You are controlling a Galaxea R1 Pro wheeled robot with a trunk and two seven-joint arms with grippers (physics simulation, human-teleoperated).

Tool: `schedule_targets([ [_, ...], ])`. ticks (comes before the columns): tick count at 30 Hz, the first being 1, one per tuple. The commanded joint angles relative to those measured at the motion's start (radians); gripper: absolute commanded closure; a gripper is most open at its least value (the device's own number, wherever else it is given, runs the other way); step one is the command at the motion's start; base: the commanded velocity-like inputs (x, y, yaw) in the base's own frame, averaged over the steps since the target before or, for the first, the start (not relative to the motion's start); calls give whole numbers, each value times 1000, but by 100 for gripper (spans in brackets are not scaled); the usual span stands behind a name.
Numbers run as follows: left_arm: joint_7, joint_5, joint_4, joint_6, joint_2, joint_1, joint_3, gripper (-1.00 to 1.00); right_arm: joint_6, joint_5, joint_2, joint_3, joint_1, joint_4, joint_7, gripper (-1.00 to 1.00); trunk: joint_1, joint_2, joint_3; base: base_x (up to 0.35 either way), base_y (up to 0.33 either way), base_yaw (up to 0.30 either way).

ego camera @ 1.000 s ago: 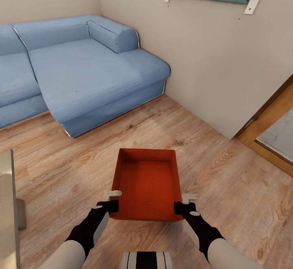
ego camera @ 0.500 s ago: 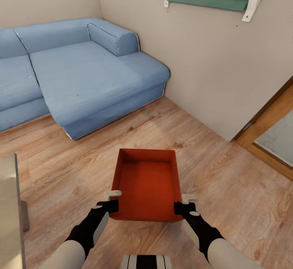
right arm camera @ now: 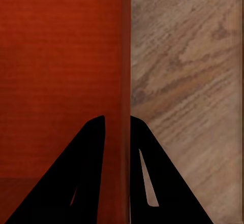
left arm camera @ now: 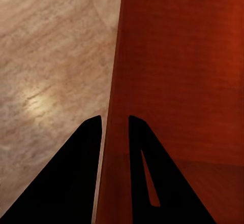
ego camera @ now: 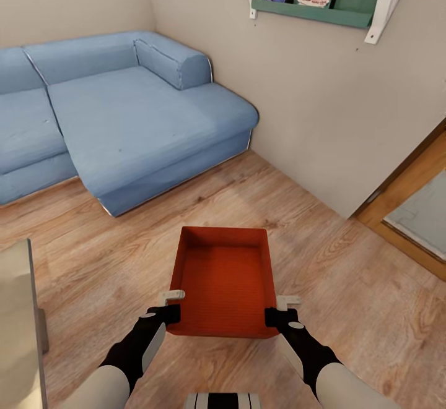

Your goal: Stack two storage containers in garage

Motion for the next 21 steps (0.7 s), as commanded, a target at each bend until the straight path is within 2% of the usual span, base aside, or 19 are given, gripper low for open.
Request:
schedule_targets([
  [1,15,-6,1,8,2,1,-4,100,4,8,-2,-3,-1,-5,-13,100,-4,7,3,0,0,0],
  [21,15,-5,5,10,2,1,-1,100,4,6,-2,-3,-1,-5,-13,100,-81,147,65,0,0,0],
])
